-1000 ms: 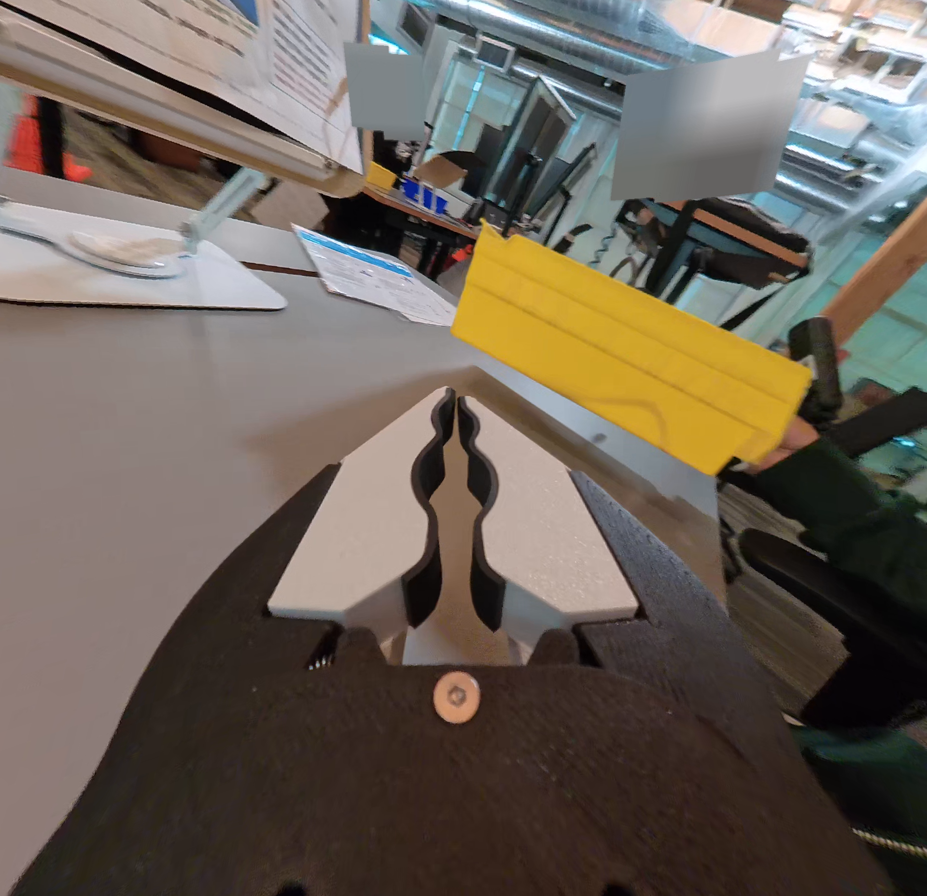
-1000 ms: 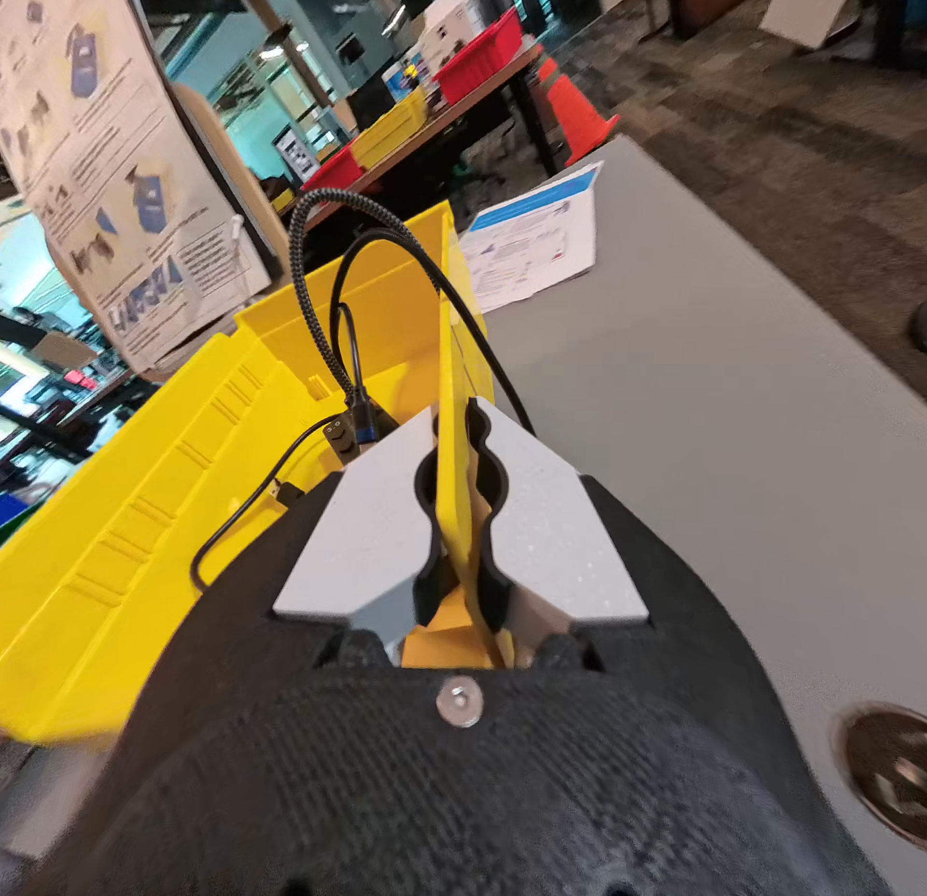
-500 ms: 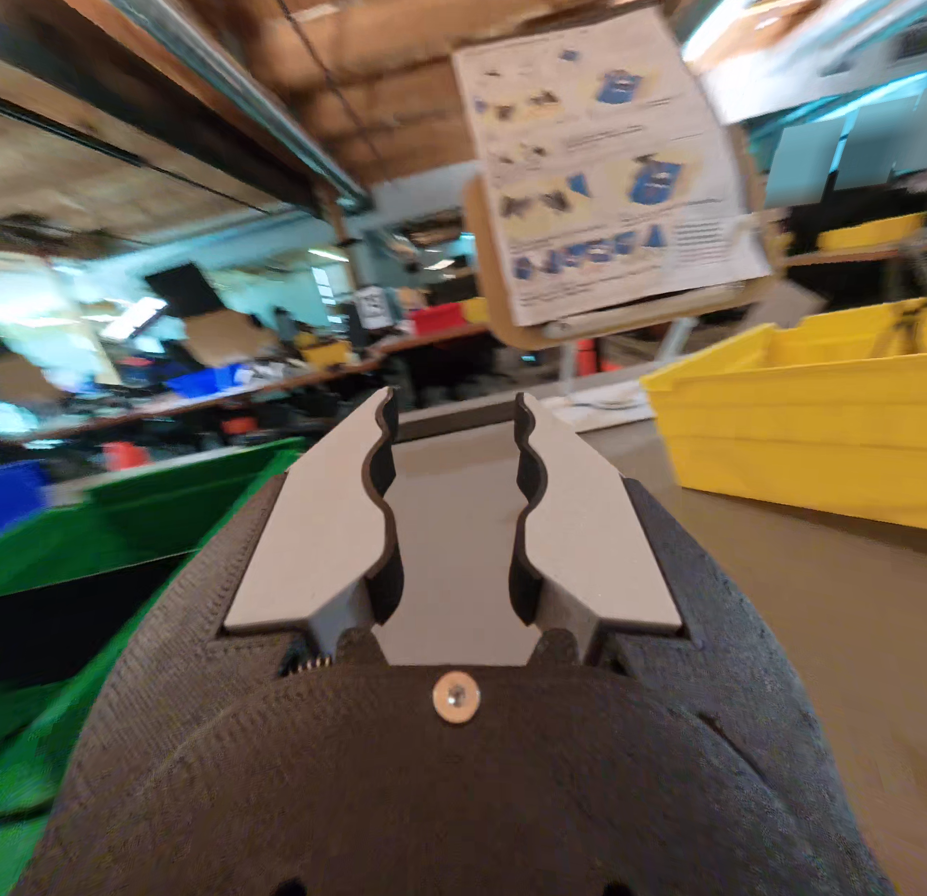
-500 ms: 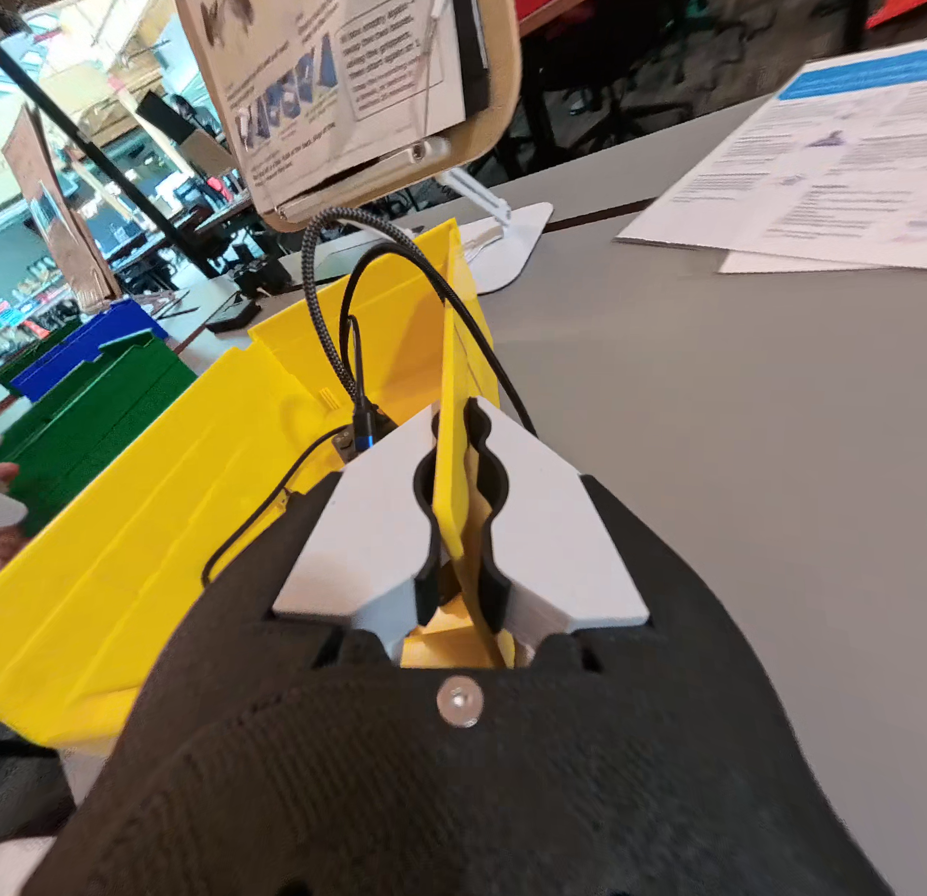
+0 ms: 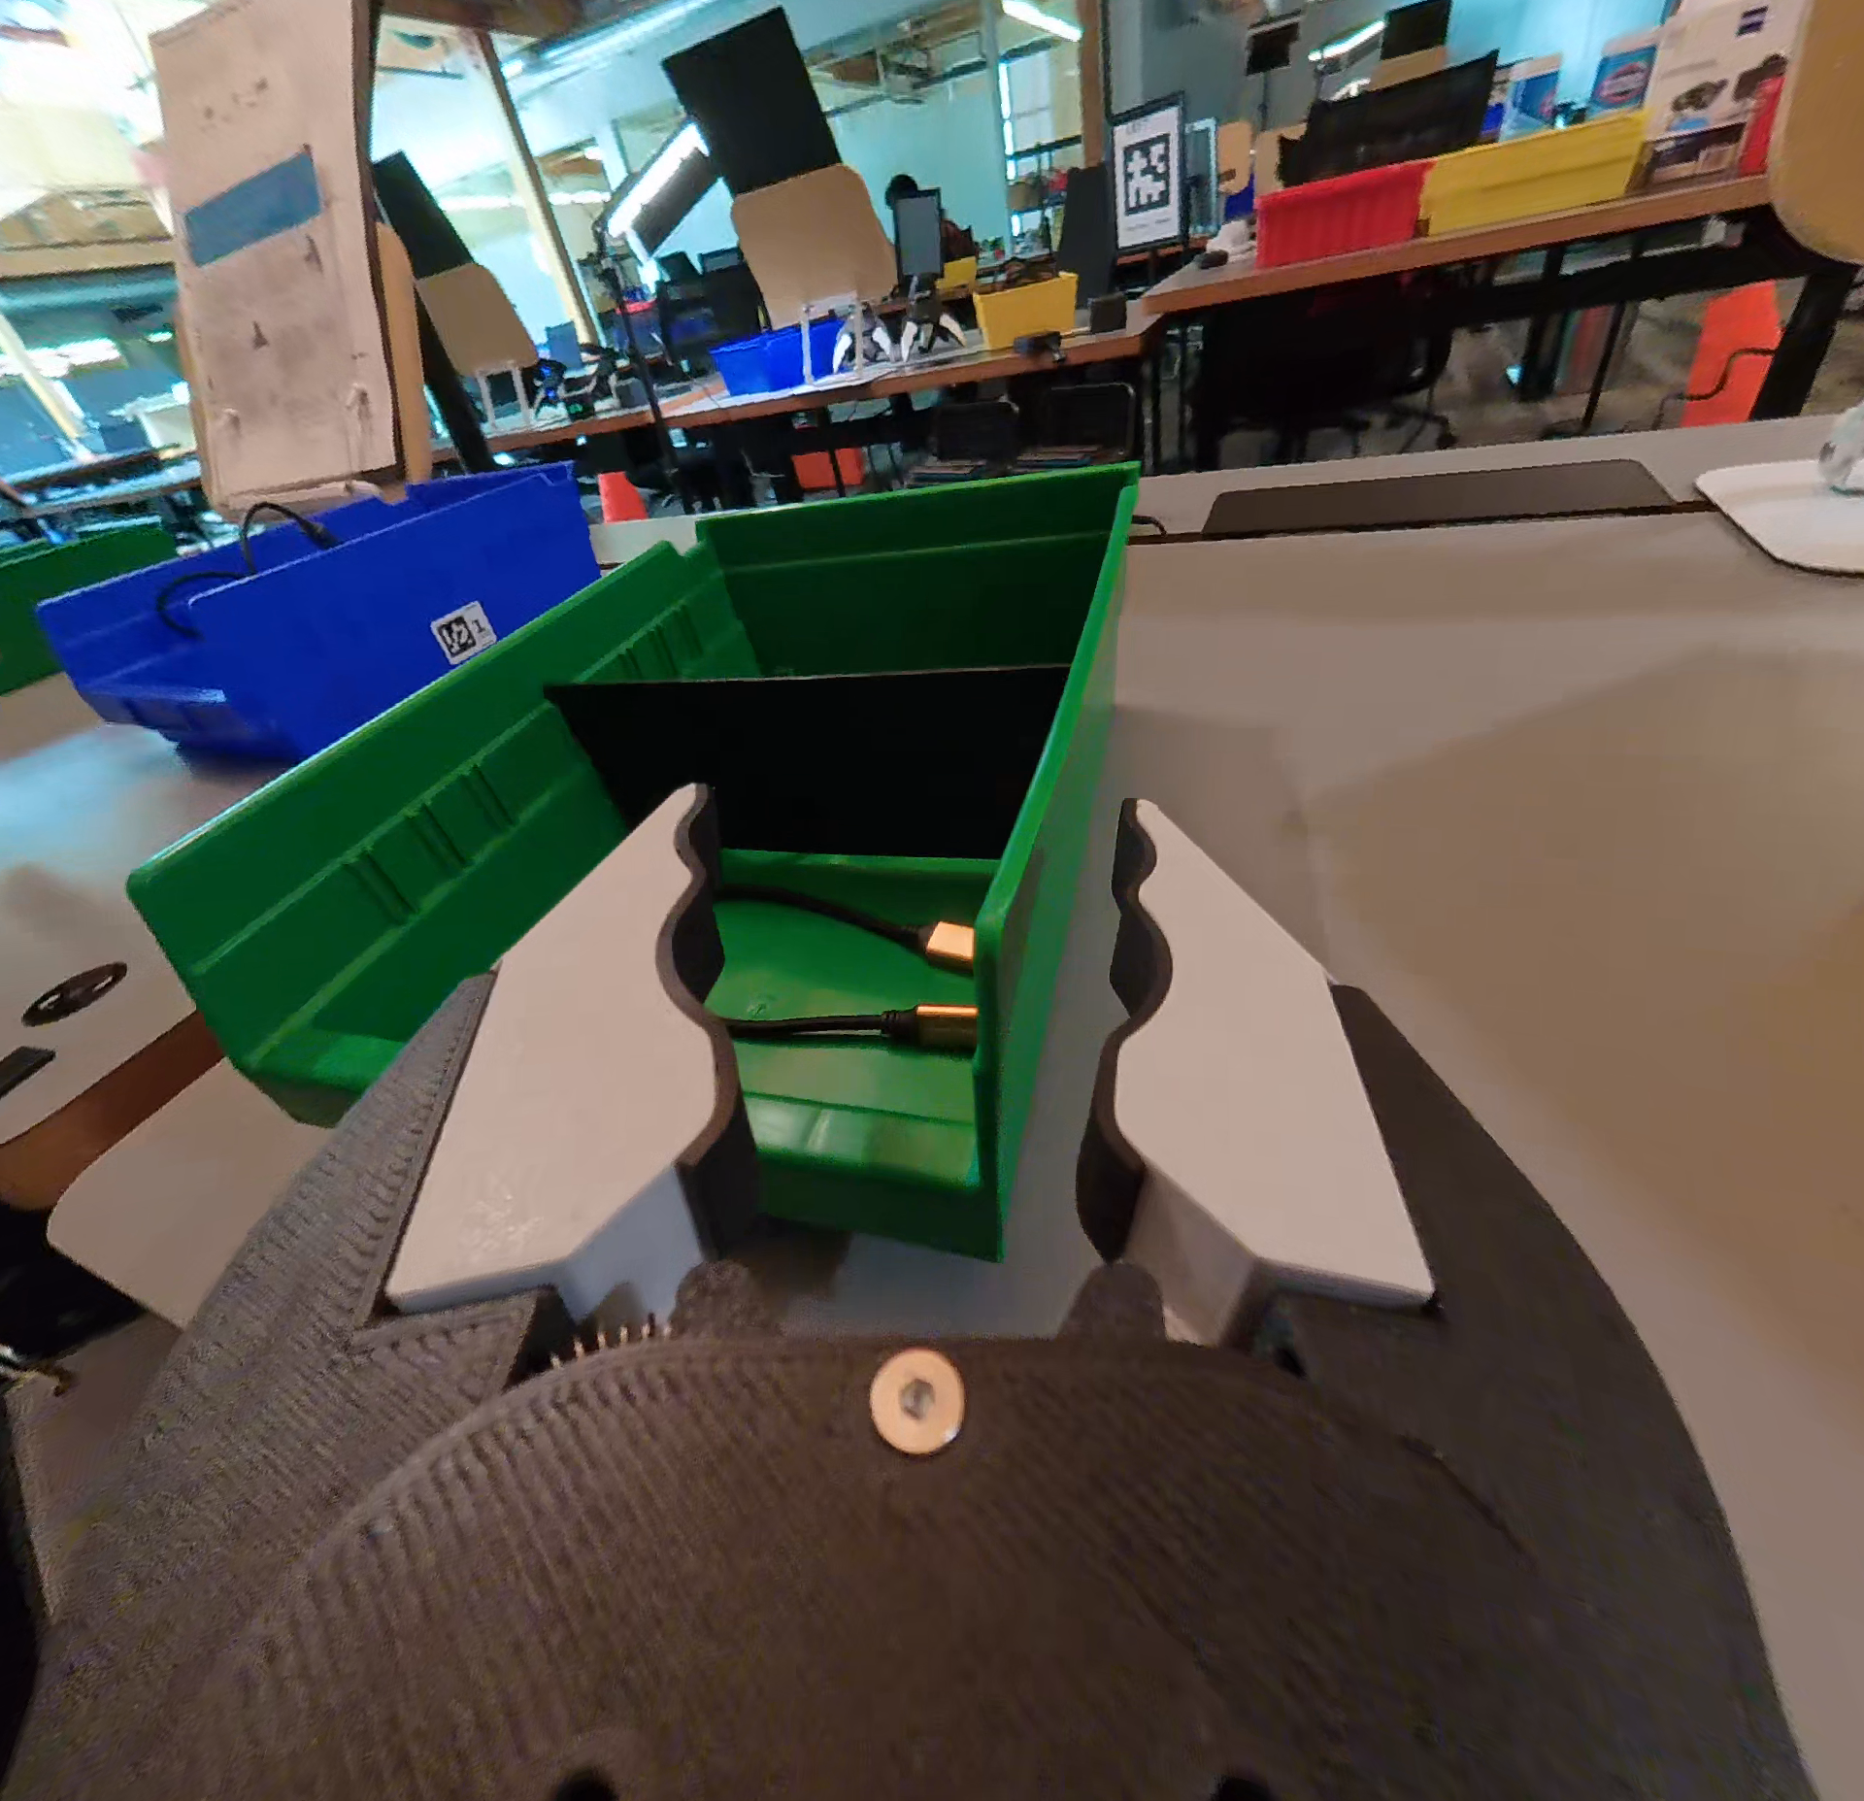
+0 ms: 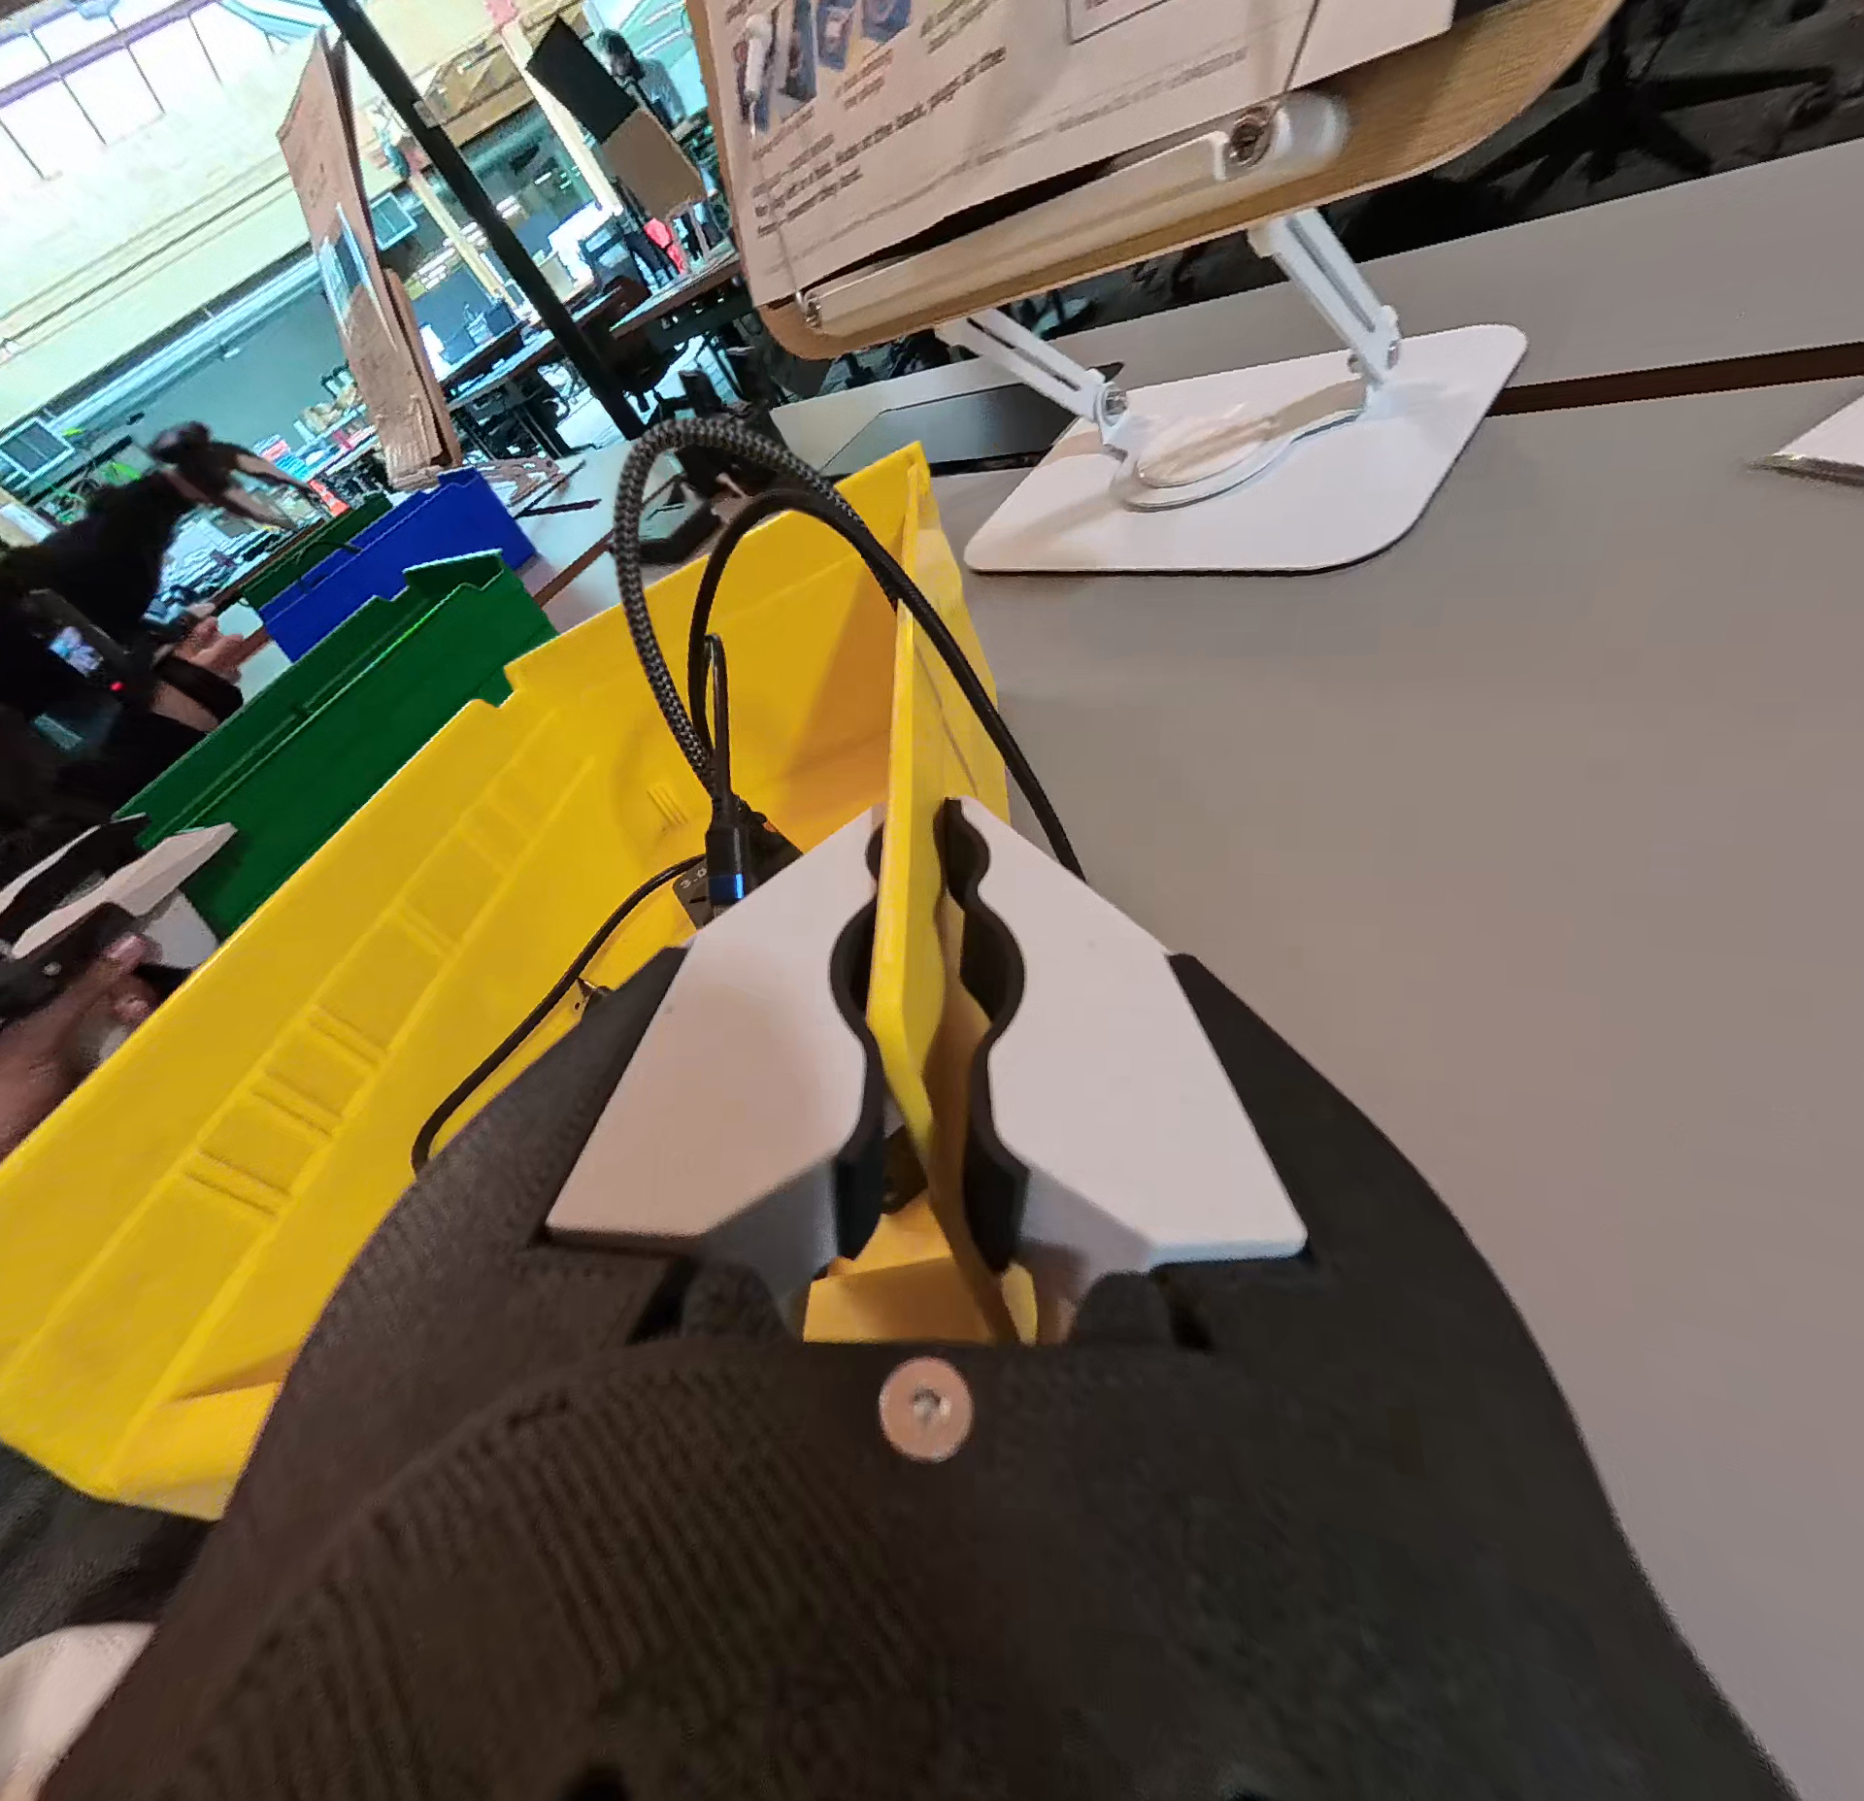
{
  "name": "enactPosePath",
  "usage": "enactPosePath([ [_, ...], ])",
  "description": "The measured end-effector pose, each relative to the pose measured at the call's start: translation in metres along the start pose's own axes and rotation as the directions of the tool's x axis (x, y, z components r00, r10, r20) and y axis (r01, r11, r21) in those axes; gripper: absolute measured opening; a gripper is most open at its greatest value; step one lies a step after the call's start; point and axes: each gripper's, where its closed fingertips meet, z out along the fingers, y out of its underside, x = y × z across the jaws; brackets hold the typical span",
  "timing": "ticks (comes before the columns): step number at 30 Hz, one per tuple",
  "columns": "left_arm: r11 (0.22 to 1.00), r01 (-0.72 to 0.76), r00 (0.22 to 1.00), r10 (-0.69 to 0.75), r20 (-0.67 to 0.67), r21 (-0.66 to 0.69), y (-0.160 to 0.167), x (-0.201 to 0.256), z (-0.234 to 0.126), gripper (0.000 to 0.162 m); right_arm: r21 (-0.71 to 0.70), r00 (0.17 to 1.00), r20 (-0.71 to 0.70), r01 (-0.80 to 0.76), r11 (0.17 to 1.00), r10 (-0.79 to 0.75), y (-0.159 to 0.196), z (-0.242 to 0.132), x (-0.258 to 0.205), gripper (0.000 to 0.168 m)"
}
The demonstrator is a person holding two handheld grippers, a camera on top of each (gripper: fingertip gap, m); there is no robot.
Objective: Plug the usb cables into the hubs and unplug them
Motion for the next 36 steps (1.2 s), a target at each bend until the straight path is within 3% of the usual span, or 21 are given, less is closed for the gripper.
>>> enactPosePath([
  [9, 0.994, -0.093, 0.993, 0.089, -0.075, -0.05, 0.006, 0.029, 0.019, 0.069, 0.006, 1.0, 0.001, 0.017, 1.0, -0.017, 0.008, -0.017, -0.005, 0.006],
  [14, 0.992, -0.098, 0.994, 0.093, -0.064, -0.074, 0.008, 0.03, 0.028, 0.044, 0.014, 1.0, -0.006, 0.024, 1.0, -0.024, 0.012, -0.026, -0.004, 0.006],
  [16, 0.994, -0.091, 0.996, 0.09, -0.031, -0.059, 0.005, 0.024, 0.03, 0.026, 0.014, 0.999, -0.012, 0.033, 0.999, -0.033, 0.013, -0.029, -0.004, 0.006],
  [21, 0.997, -0.006, 0.99, -0.005, -0.141, -0.08, 0.004, 0.033, 0.032, 0.004, 0.008, 0.999, -0.012, 0.041, 0.999, -0.041, 0.017, -0.03, -0.001, 0.006],
  [30, 0.997, -0.041, 0.983, 0.029, -0.182, -0.06, -0.003, 0.041, 0.027, 0.0, -0.05, 0.999, -0.007, 0.038, 0.998, -0.039, 0.029, -0.025, 0.003, 0.006],
  [36, 0.999, 0.034, 0.985, -0.029, -0.169, 0.023, -0.046, 0.028, 0.013, 0.001, -0.045, 1.0, -0.008, -0.027, 0.999, 0.027, 0.034, -0.019, -0.004, 0.008],
])
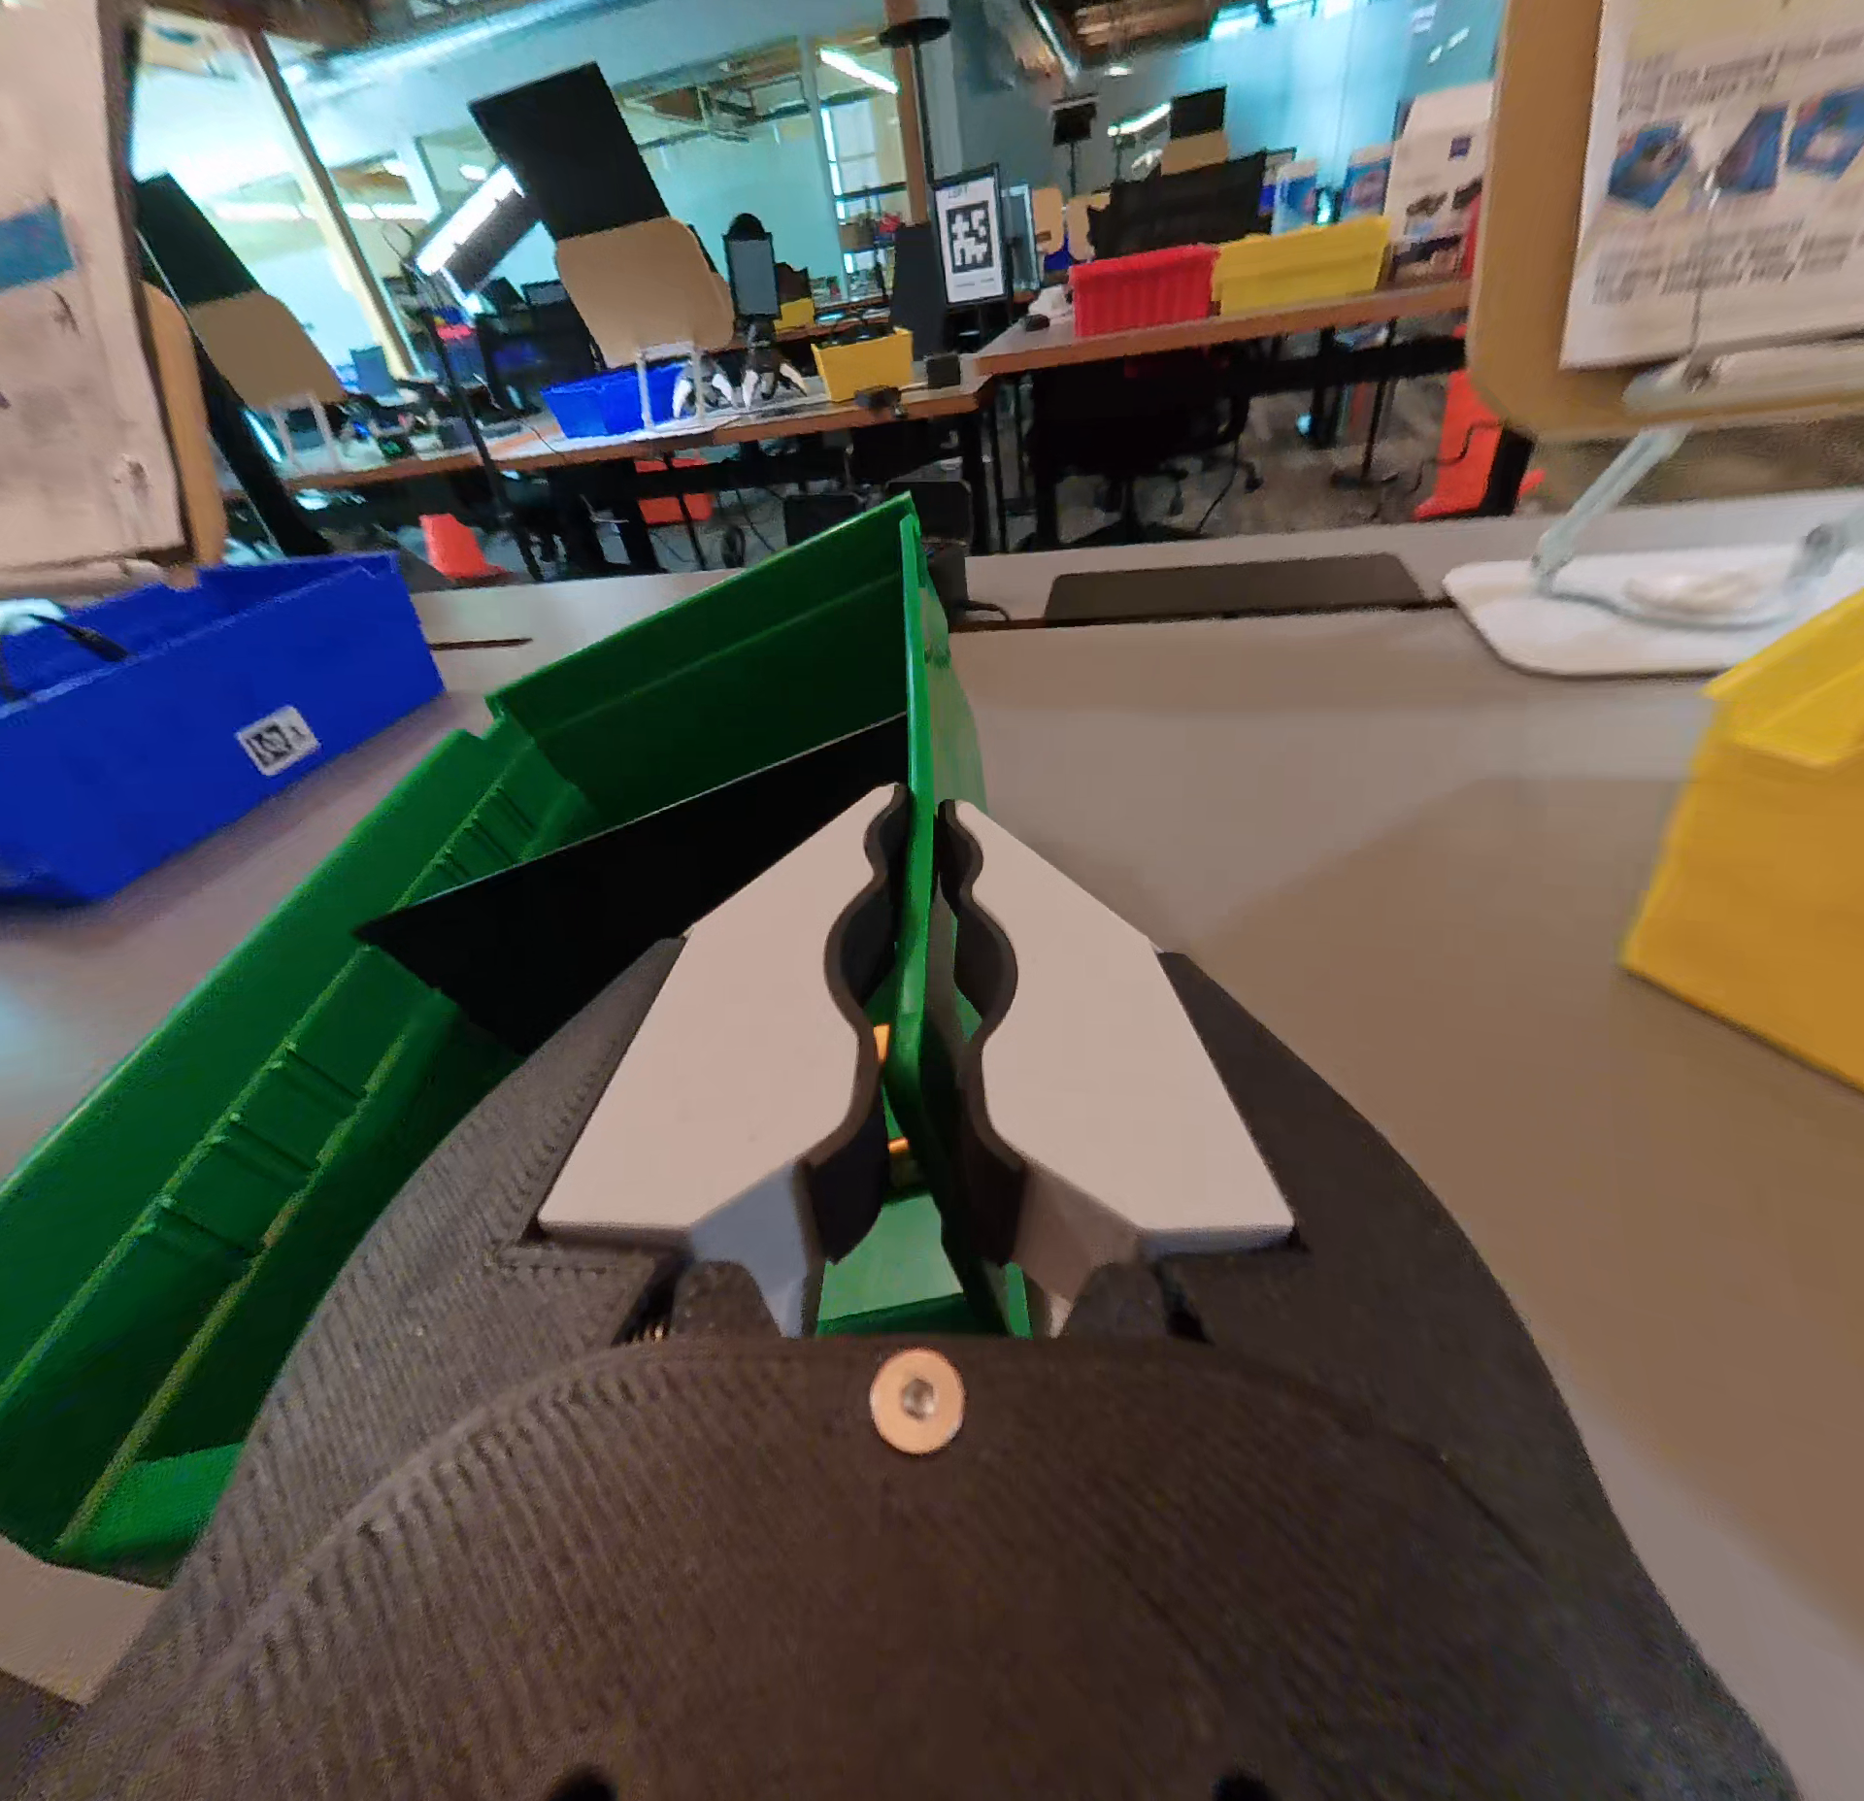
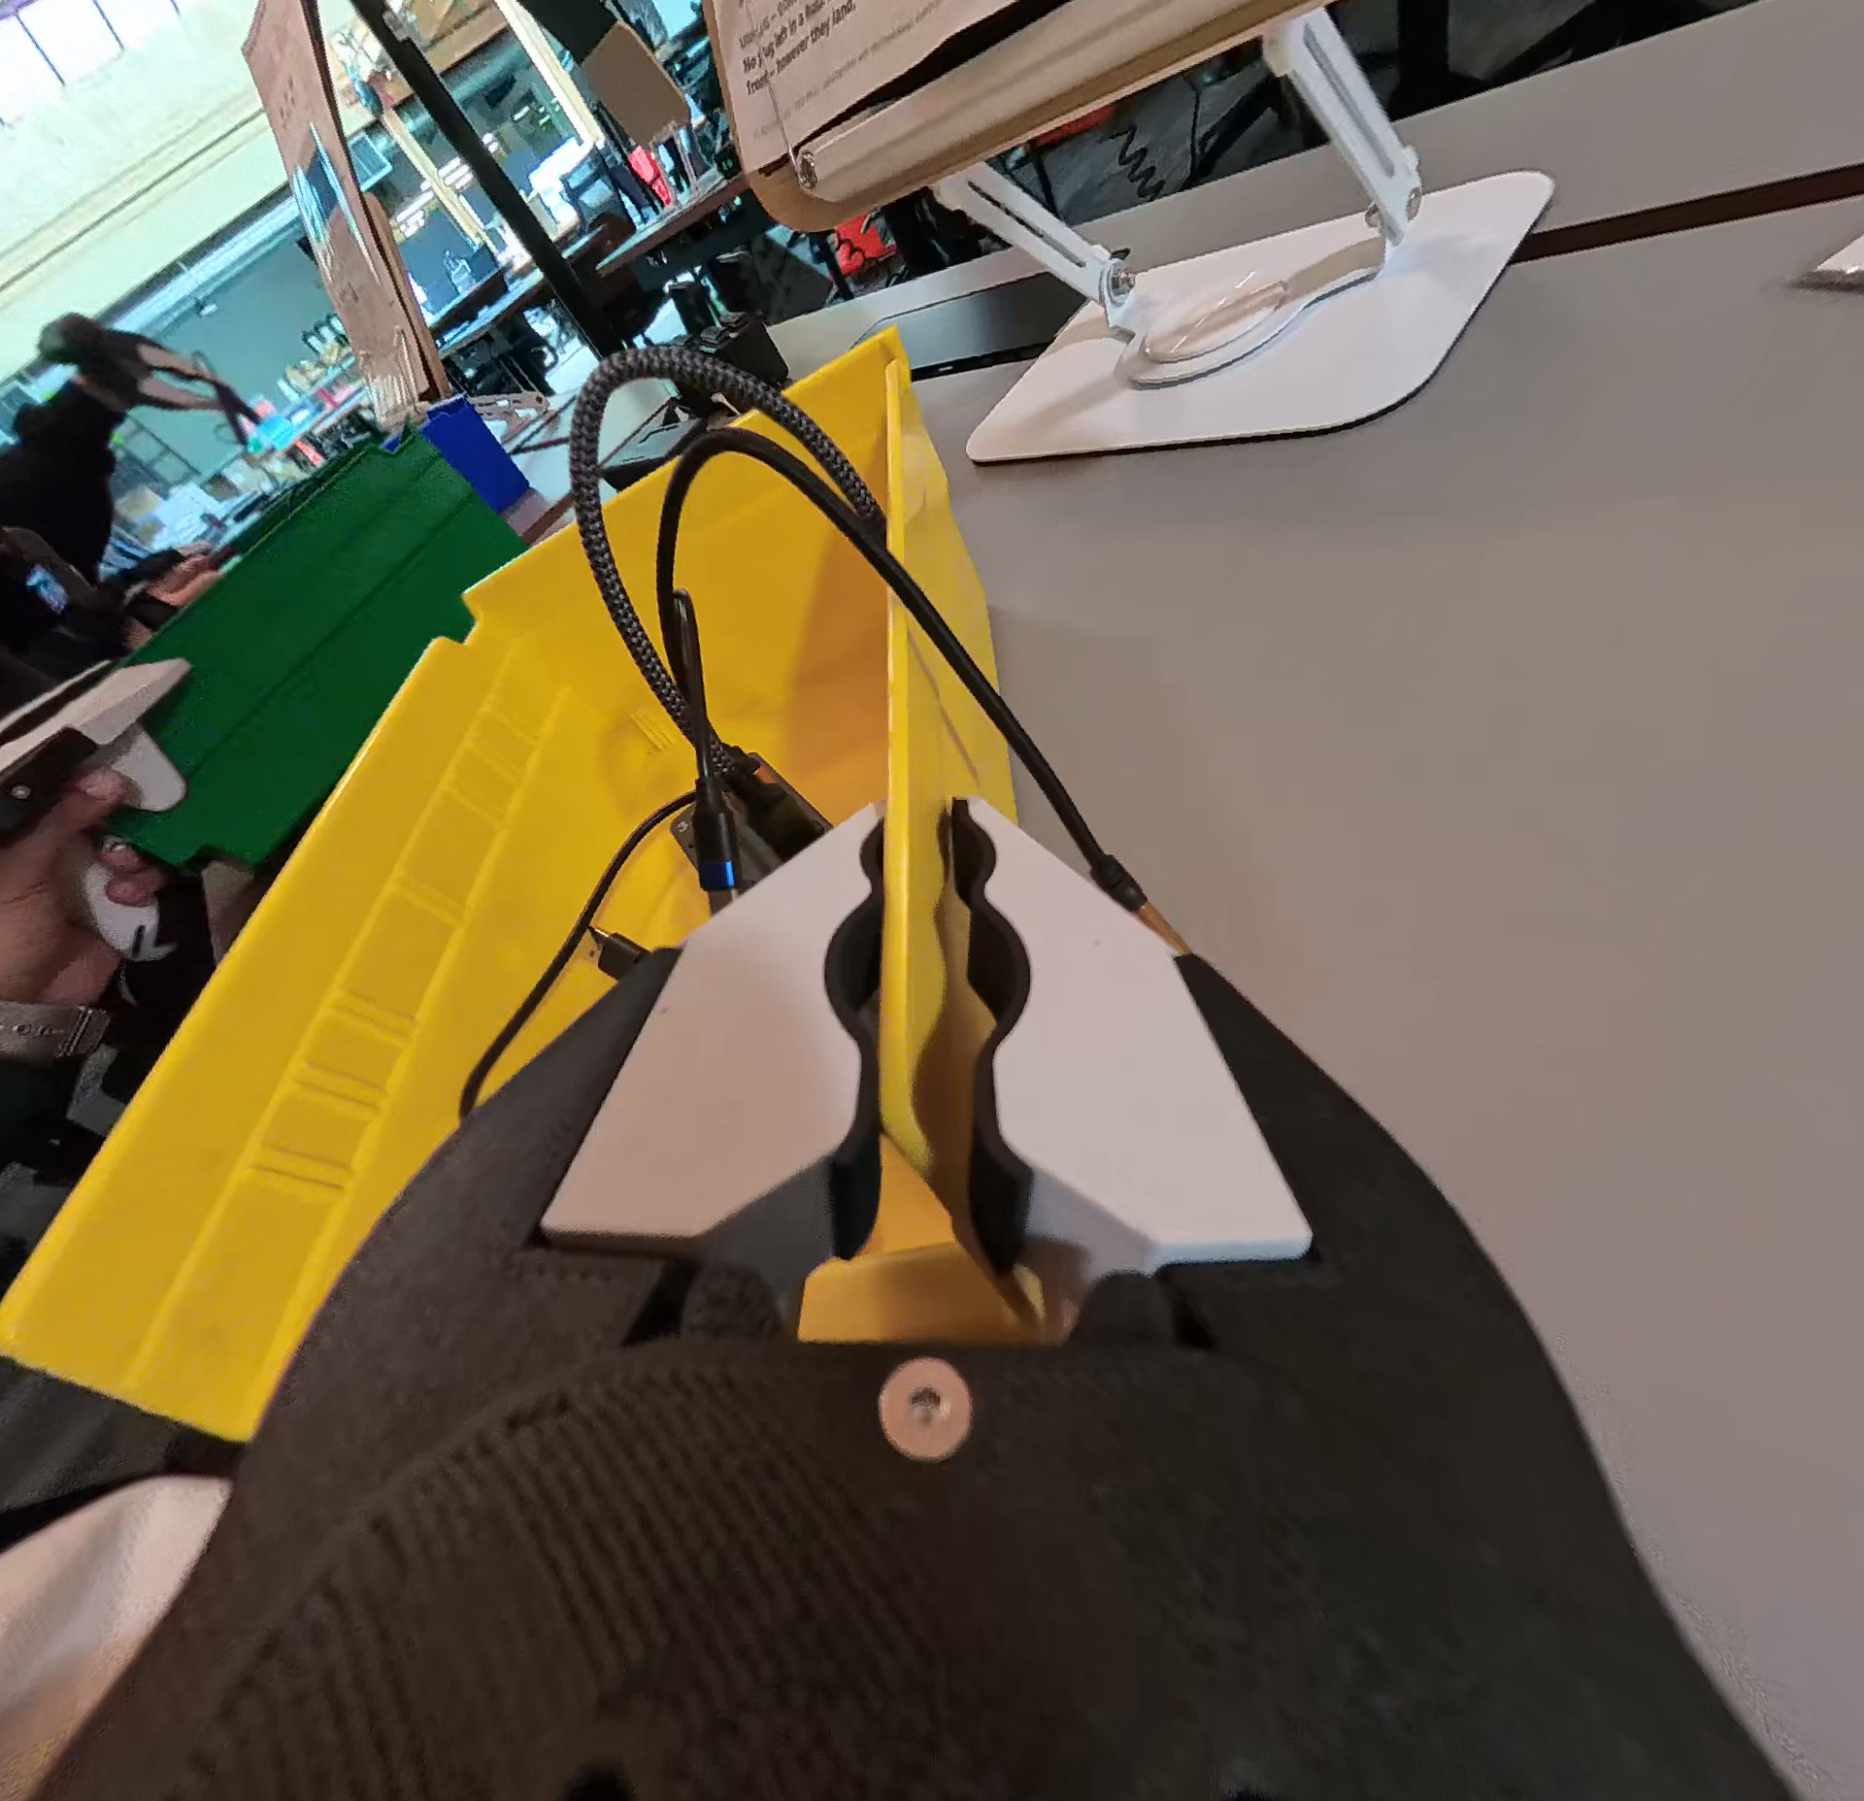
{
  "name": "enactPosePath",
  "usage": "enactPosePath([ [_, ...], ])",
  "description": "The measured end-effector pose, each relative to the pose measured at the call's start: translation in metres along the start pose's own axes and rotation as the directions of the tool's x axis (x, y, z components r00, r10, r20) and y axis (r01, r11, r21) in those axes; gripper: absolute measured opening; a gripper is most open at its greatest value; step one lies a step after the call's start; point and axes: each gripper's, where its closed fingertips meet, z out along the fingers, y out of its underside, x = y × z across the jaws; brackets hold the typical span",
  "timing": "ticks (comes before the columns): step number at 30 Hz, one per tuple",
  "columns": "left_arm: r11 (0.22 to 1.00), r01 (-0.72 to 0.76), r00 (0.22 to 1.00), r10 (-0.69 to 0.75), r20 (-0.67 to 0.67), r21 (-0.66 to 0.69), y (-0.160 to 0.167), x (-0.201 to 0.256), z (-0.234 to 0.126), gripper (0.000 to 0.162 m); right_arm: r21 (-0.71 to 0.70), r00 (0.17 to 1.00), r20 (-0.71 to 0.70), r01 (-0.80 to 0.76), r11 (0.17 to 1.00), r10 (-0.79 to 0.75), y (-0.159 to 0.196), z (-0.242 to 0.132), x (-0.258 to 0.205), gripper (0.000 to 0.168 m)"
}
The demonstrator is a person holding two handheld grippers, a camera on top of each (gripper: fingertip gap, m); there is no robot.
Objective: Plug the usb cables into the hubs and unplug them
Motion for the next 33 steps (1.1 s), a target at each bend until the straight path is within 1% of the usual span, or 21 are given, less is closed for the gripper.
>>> enactPosePath([
  [1, 0.999, 0.035, 0.999, -0.035, -0.012, 0.006, -0.003, -0.003, -0.001, 0.001, 0.004, 1.0, -0.002, -0.015, 1.0, 0.015, 0.002, 0.004, -0.006, 0.009],
  [3, 0.999, 0.034, 0.999, -0.033, -0.008, 0.015, -0.009, -0.009, -0.004, 0.001, 0.019, 0.998, 0.004, -0.061, 0.998, 0.061, 0.006, 0.015, -0.021, 0.012],
  [5, 0.998, 0.063, 0.998, -0.063, -0.003, 0.023, -0.016, -0.016, -0.008, 0.001, 0.045, 0.995, 0.003, -0.102, 0.994, 0.102, 0.011, 0.029, -0.039, 0.014],
  [8, 0.995, 0.079, 0.997, -0.08, 0.01, 0.055, -0.036, -0.027, -0.016, 0.001, 0.063, 0.996, -0.037, -0.084, 0.994, 0.086, 0.018, 0.055, -0.07, 0.016],
  [10, 0.995, 0.052, 0.998, -0.054, 0.024, 0.089, -0.054, -0.034, -0.024, 0.001, 0.075, 0.993, -0.082, -0.077, 0.994, 0.083, 0.025, 0.073, -0.093, 0.015],
  [11, 0.994, 0.031, 0.999, -0.035, 0.038, 0.107, -0.065, -0.038, -0.029, 0.001, 0.084, 0.992, -0.096, -0.076, 0.994, 0.084, 0.029, 0.083, -0.107, 0.017],
  [12, 0.992, 0.012, 0.998, -0.019, 0.054, 0.125, -0.075, -0.042, -0.034, 0.001, 0.096, 0.991, -0.105, -0.07, 0.993, 0.08, 0.032, 0.094, -0.124, 0.023],
  [13, 0.99, -0.003, 0.997, -0.007, 0.07, 0.142, -0.085, -0.047, -0.04, 0.001, 0.106, 0.991, -0.114, -0.058, 0.993, 0.071, 0.037, 0.105, -0.141, 0.034],
  [16, 0.983, -0.036, 0.993, 0.015, 0.115, 0.18, -0.11, -0.061, -0.058, 0.001, 0.127, 0.99, -0.129, -0.045, 0.991, 0.061, 0.048, 0.142, -0.195, 0.062],
  [17, 0.981, -0.044, 0.992, 0.02, 0.128, 0.187, -0.116, -0.067, -0.063, 0.001, 0.123, 0.99, -0.126, -0.05, 0.991, 0.065, 0.052, 0.156, -0.214, 0.069],
  [18, 0.98, -0.049, 0.99, 0.021, 0.14, 0.194, -0.121, -0.072, -0.069, 0.001, 0.106, 0.991, -0.124, -0.044, 0.993, 0.057, 0.056, 0.172, -0.232, 0.072],
  [19, 0.978, -0.049, 0.989, 0.018, 0.149, 0.201, -0.125, -0.078, -0.074, 0.001, 0.084, 0.992, -0.117, -0.04, 0.996, 0.05, 0.061, 0.188, -0.249, 0.073],
  [23, 0.972, -0.029, 0.985, -0.013, 0.173, 0.234, -0.136, -0.098, -0.091, 0.001, 0.001, 0.994, -0.017, -0.105, 0.994, 0.105, 0.084, 0.245, -0.317, 0.064],
  [25, 0.969, -0.035, 0.982, -0.011, 0.186, 0.243, -0.138, -0.106, -0.096, 0.001, -0.048, 0.996, 0.043, -0.07, 0.996, 0.072, 0.097, 0.266, -0.344, 0.059],
  [26, 0.969, -0.035, 0.981, -0.014, 0.192, 0.246, -0.138, -0.11, -0.098, 0.001, -0.058, 0.996, 0.075, -0.048, 0.997, 0.052, 0.101, 0.274, -0.355, 0.061],
  [28, 0.968, -0.036, 0.979, -0.015, 0.202, 0.247, -0.138, -0.115, -0.099, 0.001, -0.04, 0.997, 0.079, -0.018, 0.999, 0.021, 0.103, 0.287, -0.362, 0.06],
  [33, 0.97, -0.041, 0.982, -0.005, 0.191, 0.238, -0.133, -0.115, -0.093, 0.0, -0.05, 0.998, 0.062, -0.002, 0.999, 0.005, 0.1, 0.304, -0.368, 0.049],
])
